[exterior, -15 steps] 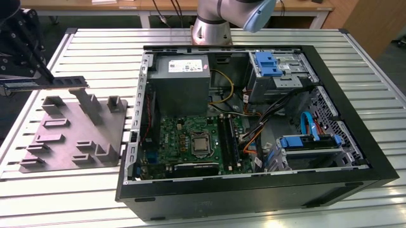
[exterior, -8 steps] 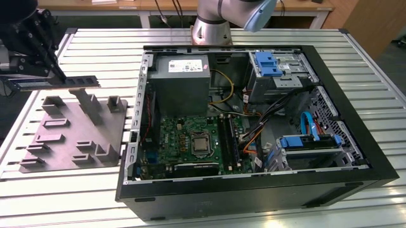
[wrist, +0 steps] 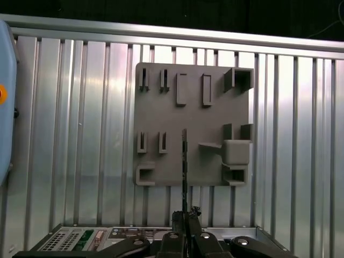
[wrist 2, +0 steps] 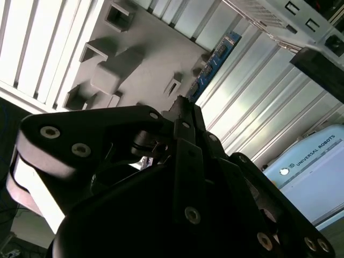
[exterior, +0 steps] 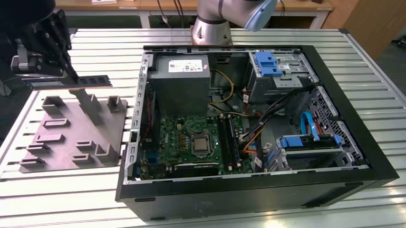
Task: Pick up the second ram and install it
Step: 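Pick up the second ram and move it above second insertion slot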
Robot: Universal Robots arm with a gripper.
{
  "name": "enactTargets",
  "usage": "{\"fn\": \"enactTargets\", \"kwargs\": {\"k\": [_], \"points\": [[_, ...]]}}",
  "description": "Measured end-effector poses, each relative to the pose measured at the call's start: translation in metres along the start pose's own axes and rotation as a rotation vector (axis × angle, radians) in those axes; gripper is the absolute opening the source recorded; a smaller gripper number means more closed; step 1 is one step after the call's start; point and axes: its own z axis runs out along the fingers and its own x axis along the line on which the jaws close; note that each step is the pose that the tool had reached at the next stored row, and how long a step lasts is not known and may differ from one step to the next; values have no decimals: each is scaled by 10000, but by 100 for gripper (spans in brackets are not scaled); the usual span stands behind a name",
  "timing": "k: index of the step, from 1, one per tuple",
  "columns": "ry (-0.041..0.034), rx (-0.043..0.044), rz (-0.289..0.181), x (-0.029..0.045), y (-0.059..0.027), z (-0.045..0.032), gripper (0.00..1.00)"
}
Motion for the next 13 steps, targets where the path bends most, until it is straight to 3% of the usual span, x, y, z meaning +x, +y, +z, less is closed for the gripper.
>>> {"fn": "enactTargets", "kwargs": {"k": [13], "points": [[0, 1, 0, 7, -316, -8, 14]]}}
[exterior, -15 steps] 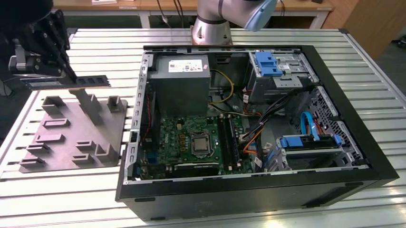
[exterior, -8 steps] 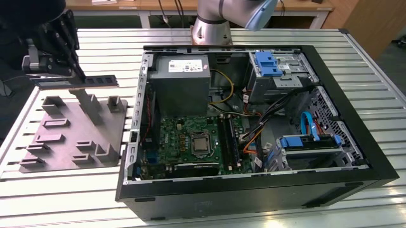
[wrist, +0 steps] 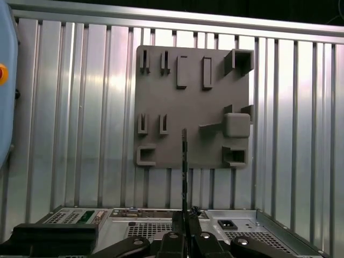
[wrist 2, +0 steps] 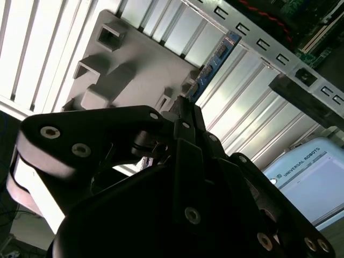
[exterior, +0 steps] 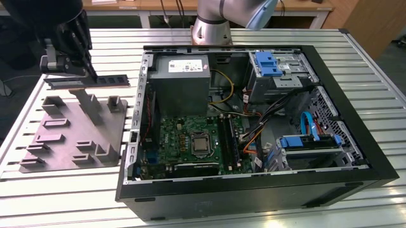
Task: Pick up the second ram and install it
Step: 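Pick up the second ram and move it above second insertion slot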
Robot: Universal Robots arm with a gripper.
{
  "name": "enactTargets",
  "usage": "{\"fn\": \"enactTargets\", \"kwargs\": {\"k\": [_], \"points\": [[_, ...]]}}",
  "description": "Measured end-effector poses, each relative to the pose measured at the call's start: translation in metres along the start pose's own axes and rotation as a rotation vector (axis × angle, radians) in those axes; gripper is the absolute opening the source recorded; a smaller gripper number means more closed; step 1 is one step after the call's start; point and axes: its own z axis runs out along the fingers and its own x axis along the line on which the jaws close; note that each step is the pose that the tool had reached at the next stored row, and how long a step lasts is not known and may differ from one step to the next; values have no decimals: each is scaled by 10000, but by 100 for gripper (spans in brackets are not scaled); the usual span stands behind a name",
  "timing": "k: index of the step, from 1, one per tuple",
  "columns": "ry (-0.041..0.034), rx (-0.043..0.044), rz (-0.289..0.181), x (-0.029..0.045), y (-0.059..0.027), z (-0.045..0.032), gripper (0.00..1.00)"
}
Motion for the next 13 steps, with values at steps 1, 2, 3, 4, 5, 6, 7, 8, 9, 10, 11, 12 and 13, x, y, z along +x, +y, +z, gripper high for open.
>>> {"fn": "enactTargets", "kwargs": {"k": [1, 2, 3, 4, 5, 6, 7, 8, 9, 10, 11, 12, 13], "points": [[0, 0, 1, 0, -23, -1, 14], [-1, 0, 1, 1, -49, -1, 14], [0, 0, 1, 2, -74, -2, 14], [0, 0, 1, 2, -100, -3, 14], [0, 0, 0, 3, -128, -4, 14], [0, 0, 0, 4, -155, -4, 14], [1, -1, 0, 4, -183, -5, 14], [1, 0, 0, 5, -210, -6, 14], [1, -1, 0, 5, -239, -7, 14], [0, 0, 1, 5, -264, -7, 14], [0, 0, 2, 6, -290, -8, 14], [0, 0, 0, 6, -316, -8, 14], [0, -1, 0, 7, -343, -9, 14]]}}
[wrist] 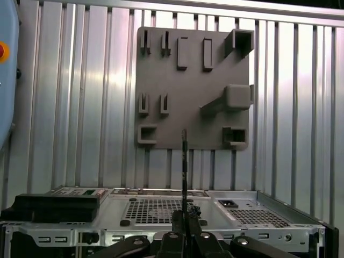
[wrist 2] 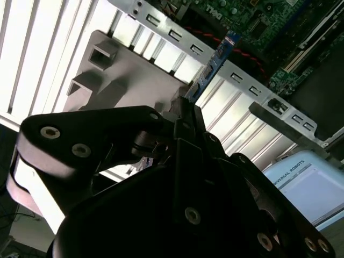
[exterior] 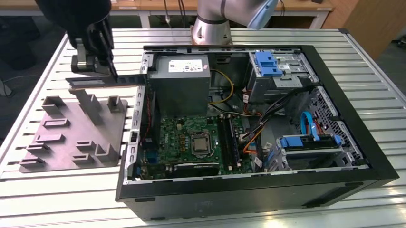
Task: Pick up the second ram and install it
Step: 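Pick up the second ram and move it above second insertion slot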
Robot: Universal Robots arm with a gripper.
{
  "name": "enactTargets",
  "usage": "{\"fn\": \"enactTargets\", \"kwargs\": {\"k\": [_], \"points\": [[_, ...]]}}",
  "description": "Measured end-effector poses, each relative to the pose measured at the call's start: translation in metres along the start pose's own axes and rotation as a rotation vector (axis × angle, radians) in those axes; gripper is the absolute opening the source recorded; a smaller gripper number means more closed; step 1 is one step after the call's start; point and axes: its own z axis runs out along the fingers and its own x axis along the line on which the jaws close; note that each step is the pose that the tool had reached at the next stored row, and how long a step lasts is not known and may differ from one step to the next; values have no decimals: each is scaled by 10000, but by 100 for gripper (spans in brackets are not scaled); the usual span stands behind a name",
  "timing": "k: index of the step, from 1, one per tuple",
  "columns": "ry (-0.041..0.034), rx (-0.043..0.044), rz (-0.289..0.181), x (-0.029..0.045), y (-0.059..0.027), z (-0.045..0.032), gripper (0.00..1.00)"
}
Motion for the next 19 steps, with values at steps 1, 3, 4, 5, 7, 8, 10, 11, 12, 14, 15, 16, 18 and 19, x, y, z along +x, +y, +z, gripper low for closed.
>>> {"fn": "enactTargets", "kwargs": {"k": [1, 3, 4, 5, 7, 8, 10, 11, 12, 14, 15, 16, 18, 19], "points": [[0, 0, 0, 1, -29, -1, 14], [1, 0, 0, 1, -85, -2, 14], [0, 0, 1, 2, -112, -3, 14], [1, 0, 0, 2, -139, -4, 14], [0, 1, 0, 3, -189, -5, 14], [1, 0, 0, 4, -213, -6, 14], [0, 0, -1, 5, -260, -7, 14], [0, 0, 0, 5, -283, -7, 14], [0, 0, 0, 5, -306, -8, 14], [0, 0, 0, 6, -356, -9, 14], [0, 0, 0, 7, -379, -10, 14], [1, 0, 0, 7, -402, -11, 14], [0, 1, 0, 8, -448, -12, 14], [0, 0, 0, 9, -471, -12, 14]]}}
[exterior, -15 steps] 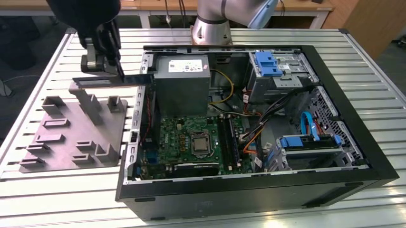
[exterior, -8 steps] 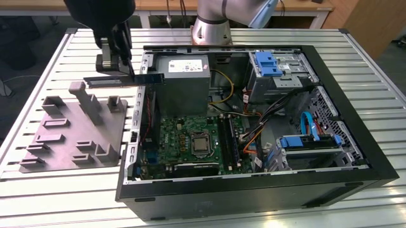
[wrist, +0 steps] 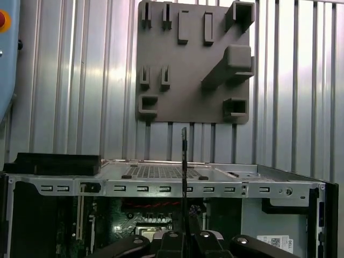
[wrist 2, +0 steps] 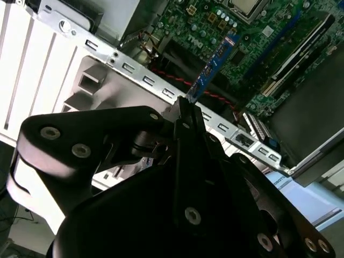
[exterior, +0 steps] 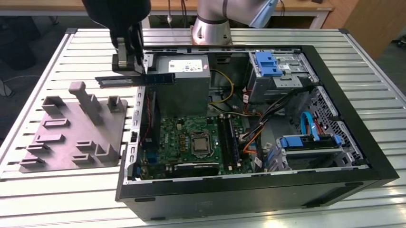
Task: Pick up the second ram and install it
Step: 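Pick up the second ram and move it above second insertion slot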
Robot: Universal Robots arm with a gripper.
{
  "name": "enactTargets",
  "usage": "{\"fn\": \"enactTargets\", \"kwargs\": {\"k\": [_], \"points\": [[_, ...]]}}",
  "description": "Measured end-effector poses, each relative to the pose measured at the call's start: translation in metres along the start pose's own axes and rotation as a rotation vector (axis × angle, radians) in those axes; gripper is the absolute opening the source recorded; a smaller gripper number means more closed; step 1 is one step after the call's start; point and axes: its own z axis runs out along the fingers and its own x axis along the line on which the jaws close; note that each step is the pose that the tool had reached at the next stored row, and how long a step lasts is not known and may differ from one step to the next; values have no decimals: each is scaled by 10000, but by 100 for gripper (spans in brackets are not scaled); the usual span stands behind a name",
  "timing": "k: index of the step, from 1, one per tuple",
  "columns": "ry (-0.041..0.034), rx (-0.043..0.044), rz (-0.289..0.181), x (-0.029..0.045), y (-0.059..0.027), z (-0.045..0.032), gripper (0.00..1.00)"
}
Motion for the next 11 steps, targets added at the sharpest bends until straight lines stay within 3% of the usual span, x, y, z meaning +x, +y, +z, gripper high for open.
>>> {"fn": "enactTargets", "kwargs": {"k": [11], "points": [[0, 0, 1, 5, -259, -6, 14]]}}
